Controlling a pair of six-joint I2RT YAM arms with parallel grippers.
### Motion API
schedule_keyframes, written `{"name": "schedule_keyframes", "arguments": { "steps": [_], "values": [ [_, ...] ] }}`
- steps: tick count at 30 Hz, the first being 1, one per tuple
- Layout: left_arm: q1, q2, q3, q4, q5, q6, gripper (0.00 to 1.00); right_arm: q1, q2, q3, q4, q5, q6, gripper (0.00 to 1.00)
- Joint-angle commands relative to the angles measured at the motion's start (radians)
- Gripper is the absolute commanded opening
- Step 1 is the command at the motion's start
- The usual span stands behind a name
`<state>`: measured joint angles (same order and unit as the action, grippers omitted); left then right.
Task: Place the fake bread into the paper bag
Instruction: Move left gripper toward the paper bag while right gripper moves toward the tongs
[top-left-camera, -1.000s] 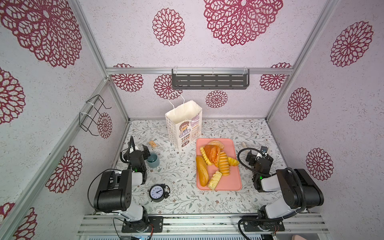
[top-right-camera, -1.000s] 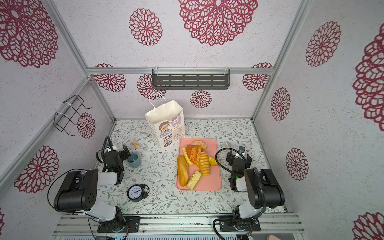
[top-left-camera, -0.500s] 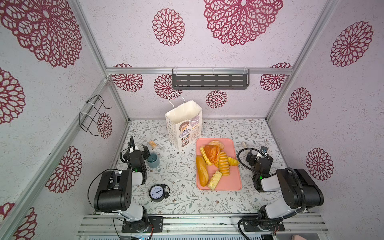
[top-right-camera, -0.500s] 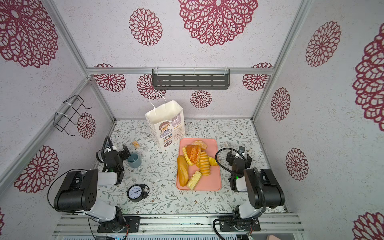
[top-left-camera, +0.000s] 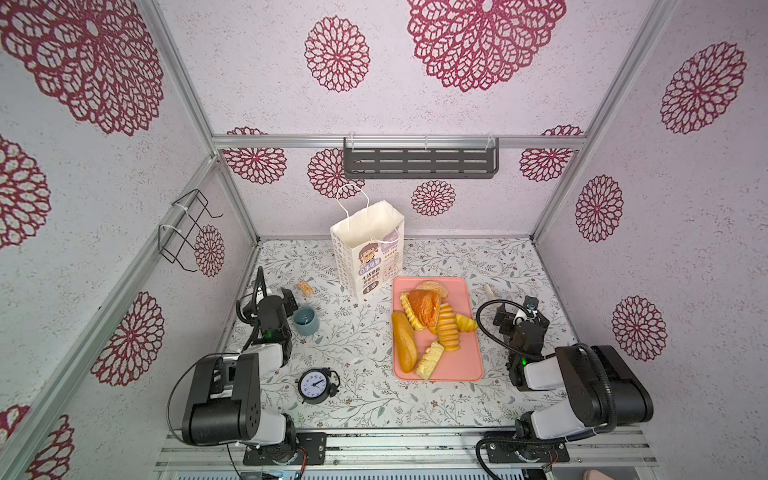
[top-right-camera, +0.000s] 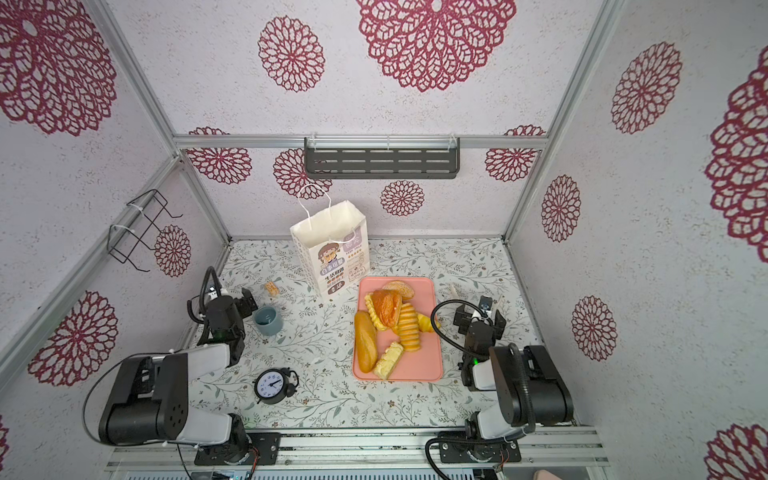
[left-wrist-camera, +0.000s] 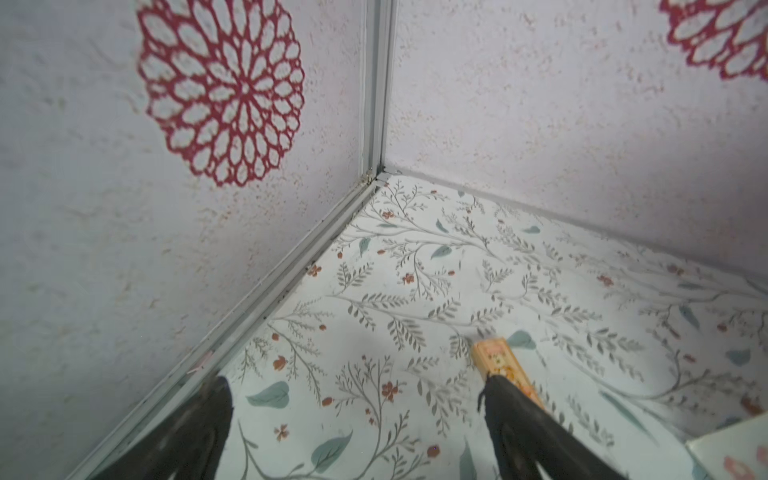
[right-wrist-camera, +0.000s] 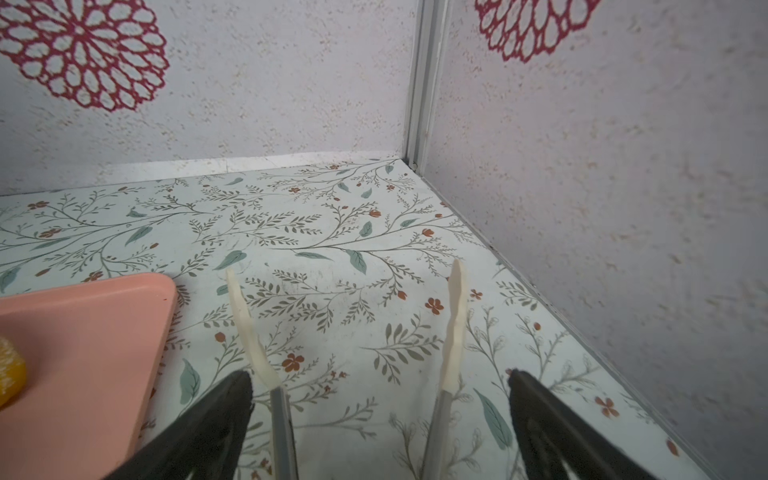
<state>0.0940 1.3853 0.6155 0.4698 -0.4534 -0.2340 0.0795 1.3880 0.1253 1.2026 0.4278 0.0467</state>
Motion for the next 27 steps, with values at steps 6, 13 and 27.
{"name": "schedule_keyframes", "arguments": {
  "steps": [6,13,27],
  "values": [
    [-0.001,-0.115,0.275,-0.495,0.048,-0.167,0.97,0.006,-0.482,0.186,-0.785,0.224,0.228,0.99],
    [0.011,-0.001,0.687,-0.938,0.369,-0.204,0.99,0.000,-0.744,0.323,-1.222,0.160,0.421,0.99],
    [-0.094,0.274,1.262,-1.355,0.725,-0.038,0.80,0.034,-0.585,0.663,-1.473,-0.619,0.471,0.73]
  ]
}}
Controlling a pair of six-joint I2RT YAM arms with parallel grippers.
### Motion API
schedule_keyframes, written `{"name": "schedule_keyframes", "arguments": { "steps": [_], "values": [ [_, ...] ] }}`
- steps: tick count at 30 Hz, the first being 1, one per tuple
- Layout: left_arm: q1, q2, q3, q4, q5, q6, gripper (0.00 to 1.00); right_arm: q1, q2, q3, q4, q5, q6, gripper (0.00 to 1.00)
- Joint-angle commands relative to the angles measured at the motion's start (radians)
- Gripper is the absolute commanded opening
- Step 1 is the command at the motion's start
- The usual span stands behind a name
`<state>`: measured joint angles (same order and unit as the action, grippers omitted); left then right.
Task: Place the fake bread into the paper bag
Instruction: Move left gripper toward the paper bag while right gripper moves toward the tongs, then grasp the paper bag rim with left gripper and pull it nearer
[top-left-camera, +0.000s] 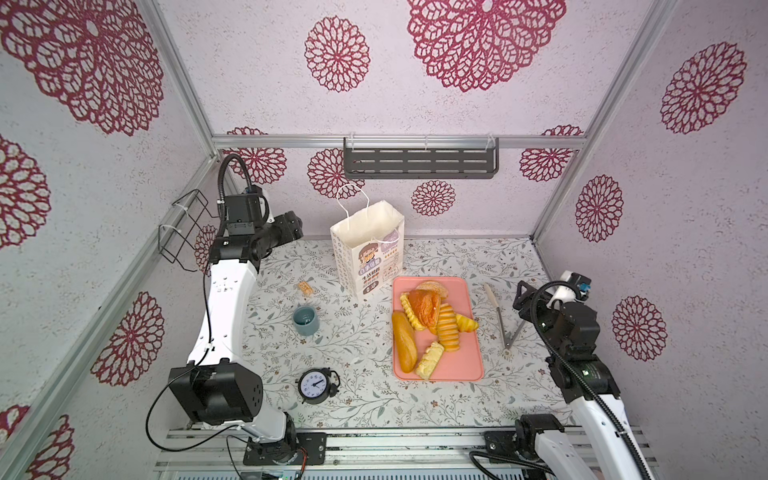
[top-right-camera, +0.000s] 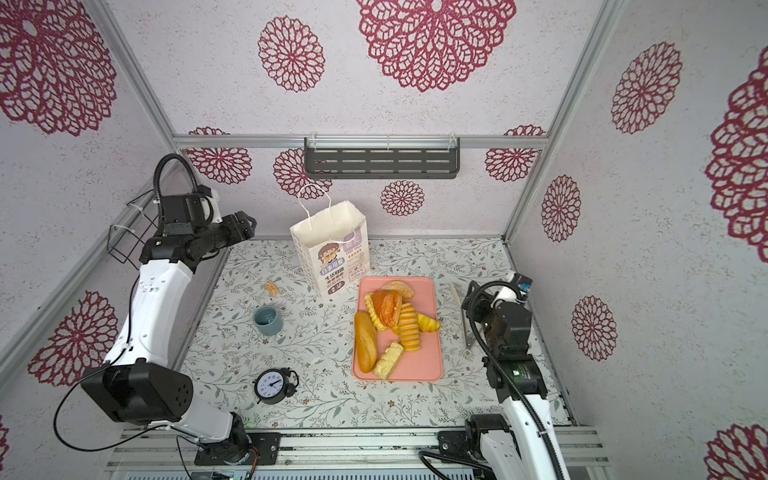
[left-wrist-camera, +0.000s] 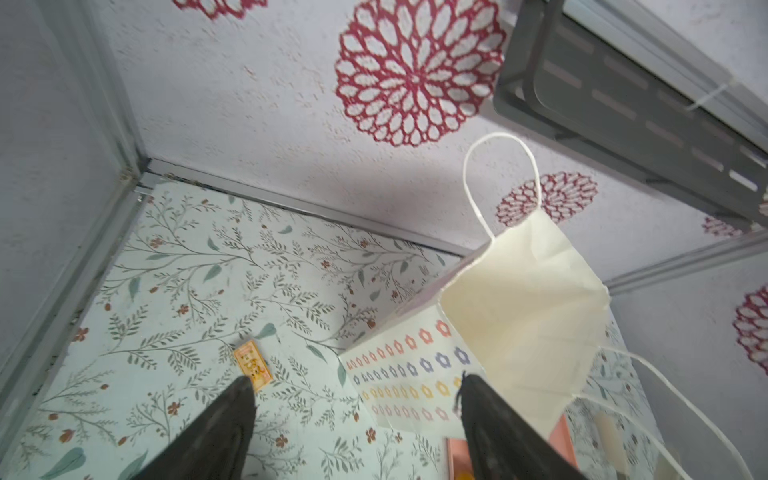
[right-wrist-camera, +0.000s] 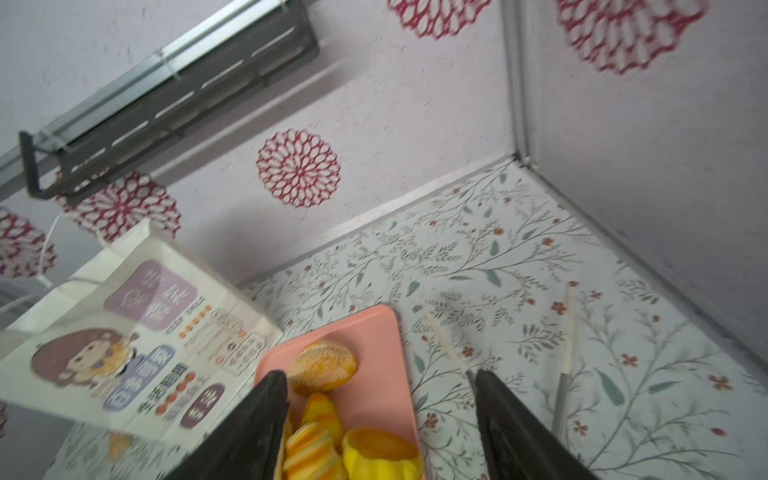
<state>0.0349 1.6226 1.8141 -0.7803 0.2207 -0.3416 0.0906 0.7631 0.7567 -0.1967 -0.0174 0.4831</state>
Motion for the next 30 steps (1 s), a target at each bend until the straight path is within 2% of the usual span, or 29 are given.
{"name": "schedule_keyframes", "arguments": {
  "steps": [1,7,11,19,30],
  "values": [
    [-0.050,0.061,0.097,-0.125,0.040,0.083,0.80,0.040,0.054,0.038,-0.077,-0.179,0.039,0.73],
    [-0.132,0.209,0.290,-0.210,-0.066,0.161,0.76,0.178,0.119,0.069,-0.096,-0.121,0.056,0.72],
    [-0.149,0.300,0.401,-0.230,-0.115,0.186,0.75,0.258,0.168,0.085,-0.100,-0.093,0.073,0.71],
    [-0.163,0.450,0.531,-0.241,-0.077,0.253,0.75,0.357,0.229,0.099,-0.112,-0.062,0.106,0.71],
    [-0.191,0.527,0.580,-0.192,-0.040,0.258,0.66,0.396,0.244,0.100,-0.144,-0.025,0.137,0.68]
  ]
}}
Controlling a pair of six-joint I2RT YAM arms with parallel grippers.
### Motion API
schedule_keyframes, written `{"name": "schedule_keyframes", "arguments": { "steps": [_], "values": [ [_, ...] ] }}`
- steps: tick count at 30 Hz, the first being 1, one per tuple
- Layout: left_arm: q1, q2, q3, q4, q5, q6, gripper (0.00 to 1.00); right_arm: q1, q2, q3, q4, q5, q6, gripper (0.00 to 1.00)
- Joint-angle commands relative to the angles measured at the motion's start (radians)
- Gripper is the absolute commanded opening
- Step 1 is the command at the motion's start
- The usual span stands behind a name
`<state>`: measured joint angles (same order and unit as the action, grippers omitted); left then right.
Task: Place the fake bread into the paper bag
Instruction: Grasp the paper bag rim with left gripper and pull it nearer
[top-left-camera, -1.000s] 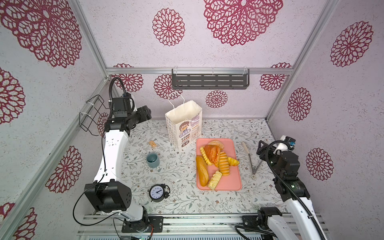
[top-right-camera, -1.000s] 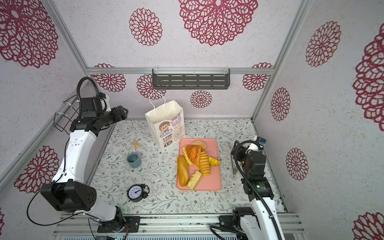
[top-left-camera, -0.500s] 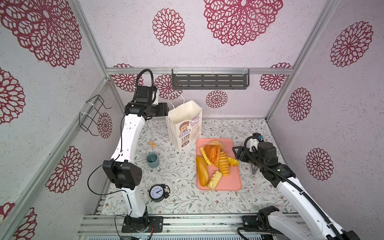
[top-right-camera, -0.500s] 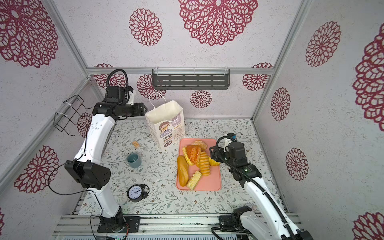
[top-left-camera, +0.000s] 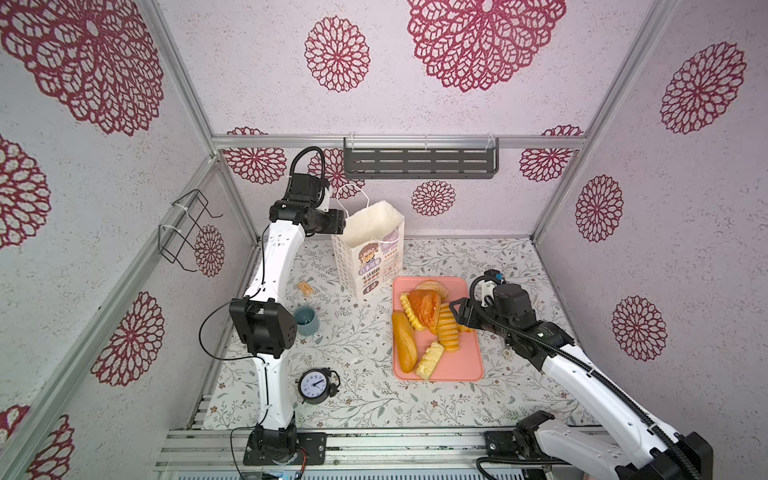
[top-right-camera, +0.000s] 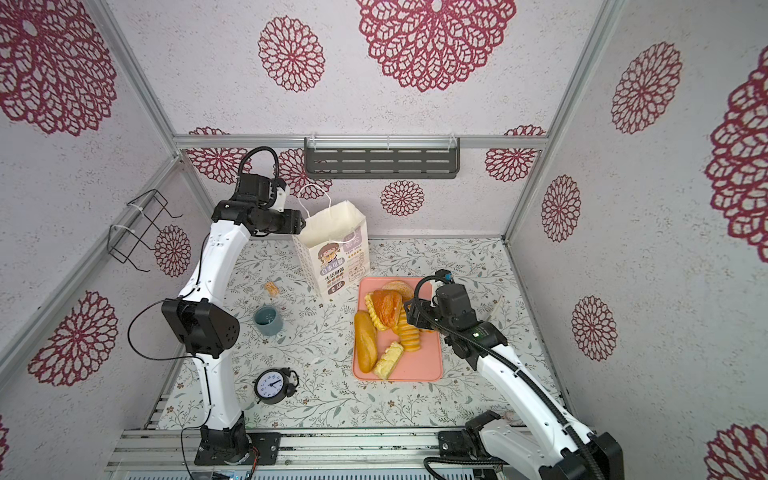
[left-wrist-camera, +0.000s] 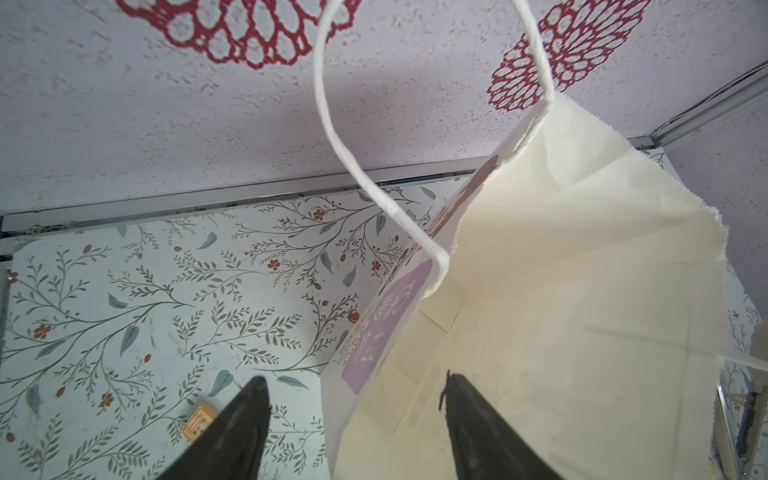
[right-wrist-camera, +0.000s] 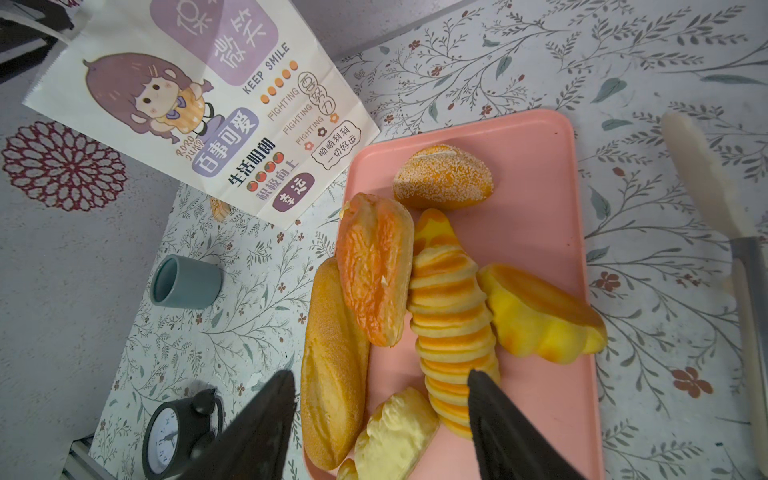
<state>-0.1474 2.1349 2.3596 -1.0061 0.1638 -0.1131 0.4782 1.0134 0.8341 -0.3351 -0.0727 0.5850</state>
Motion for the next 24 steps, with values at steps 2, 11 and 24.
{"name": "schedule_keyframes", "arguments": {
  "steps": [2,11,24],
  "values": [
    [-0.013,0.033,0.051,0.034,0.007,0.028,0.63,0.009,-0.007,0.017,-0.006,0.031,0.044,0.67],
    [-0.029,0.091,0.109,0.003,0.002,0.042,0.50,0.014,-0.031,0.040,-0.044,0.073,0.060,0.64],
    [-0.038,0.061,0.096,0.000,-0.018,0.015,0.11,0.013,-0.088,0.082,-0.138,0.167,0.083,0.62]
  ]
}}
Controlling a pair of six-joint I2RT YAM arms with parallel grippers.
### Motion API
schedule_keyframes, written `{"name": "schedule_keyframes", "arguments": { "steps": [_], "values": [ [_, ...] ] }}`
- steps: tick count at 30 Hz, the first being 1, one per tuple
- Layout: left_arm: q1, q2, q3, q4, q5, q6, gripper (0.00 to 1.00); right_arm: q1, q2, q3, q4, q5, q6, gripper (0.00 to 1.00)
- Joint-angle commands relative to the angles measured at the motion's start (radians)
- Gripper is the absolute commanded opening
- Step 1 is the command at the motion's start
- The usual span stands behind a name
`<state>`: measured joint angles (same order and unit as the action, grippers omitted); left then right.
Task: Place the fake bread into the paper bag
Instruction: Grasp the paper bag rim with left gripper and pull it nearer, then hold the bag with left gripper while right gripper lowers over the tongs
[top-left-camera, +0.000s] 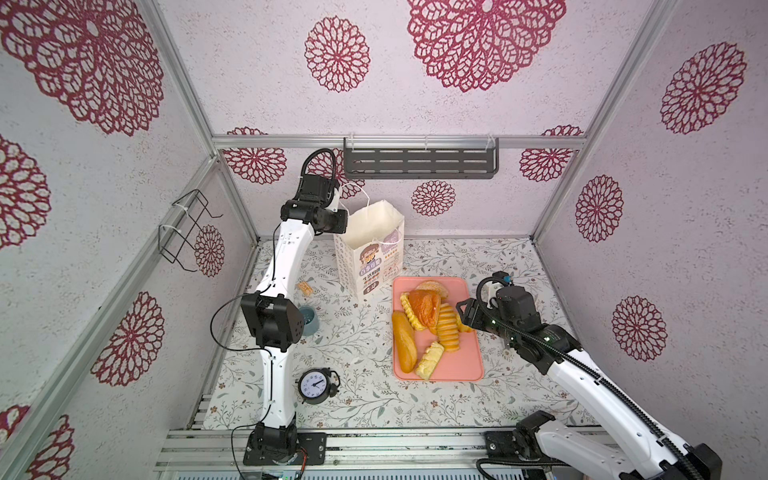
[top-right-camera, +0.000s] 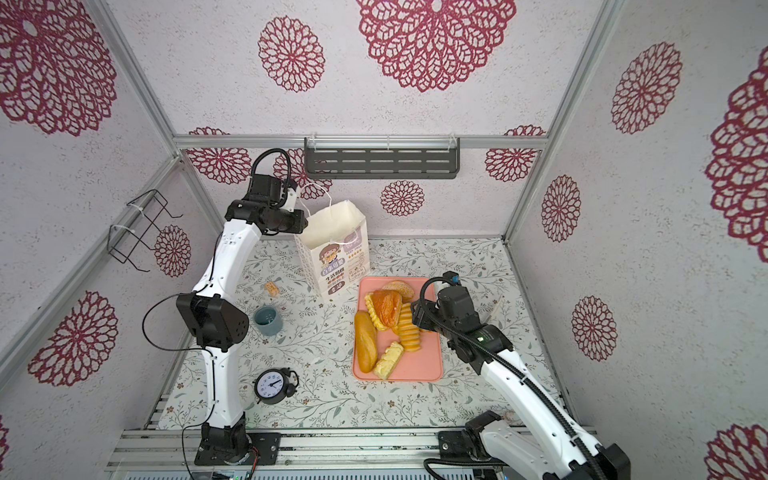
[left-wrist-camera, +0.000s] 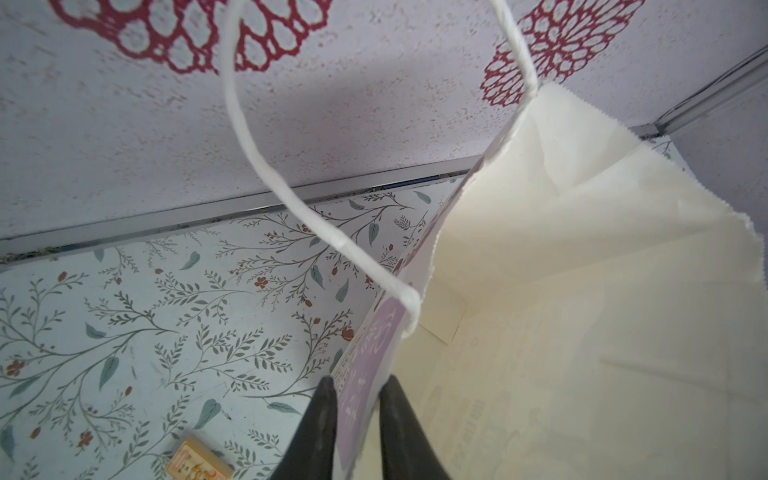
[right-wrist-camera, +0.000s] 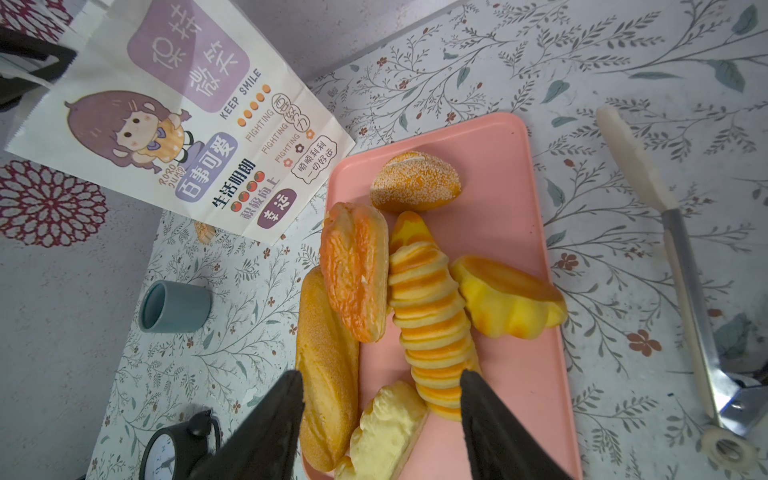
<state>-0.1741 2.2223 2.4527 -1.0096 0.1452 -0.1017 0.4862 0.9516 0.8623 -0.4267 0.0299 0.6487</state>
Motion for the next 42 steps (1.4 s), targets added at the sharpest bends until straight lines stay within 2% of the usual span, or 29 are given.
{"name": "schedule_keyframes", "arguments": {
  "steps": [1,4,8,10,11,12,18,23,36,42],
  "values": [
    [-0.011,-0.035,-0.005,0.006,-0.001,-0.002,0.08,0.005,-0.025,0.063,-0.066,0.078,0.021,0.61],
    [-0.011,-0.075,-0.045,0.009,-0.006,-0.023,0.00,0.004,-0.024,0.089,-0.122,0.116,0.026,0.59],
    [-0.010,-0.148,-0.131,0.019,-0.022,-0.067,0.00,0.004,-0.029,0.116,-0.185,0.166,0.031,0.60],
    [-0.011,-0.197,-0.187,0.026,-0.025,-0.094,0.00,0.003,-0.036,0.127,-0.211,0.204,0.035,0.71],
    [-0.011,-0.229,-0.225,0.032,-0.032,-0.110,0.00,0.003,-0.039,0.134,-0.225,0.223,0.034,0.93],
    [-0.011,-0.268,-0.270,0.042,-0.042,-0.123,0.00,0.002,-0.039,0.142,-0.240,0.242,0.032,0.99],
    [-0.011,-0.478,-0.506,0.094,-0.085,-0.199,0.00,-0.001,-0.032,0.168,-0.281,0.312,0.023,0.99],
    [-0.011,-0.611,-0.651,0.122,-0.088,-0.284,0.00,-0.011,-0.013,0.169,-0.275,0.324,0.016,0.99],
    [-0.010,-0.928,-0.959,0.163,-0.118,-0.545,0.00,-0.030,0.016,0.188,-0.254,0.331,-0.021,0.99],
    [-0.013,-1.030,-1.069,0.181,-0.093,-0.644,0.00,-0.062,0.019,0.181,-0.253,0.338,-0.015,0.99]
  ]
}}
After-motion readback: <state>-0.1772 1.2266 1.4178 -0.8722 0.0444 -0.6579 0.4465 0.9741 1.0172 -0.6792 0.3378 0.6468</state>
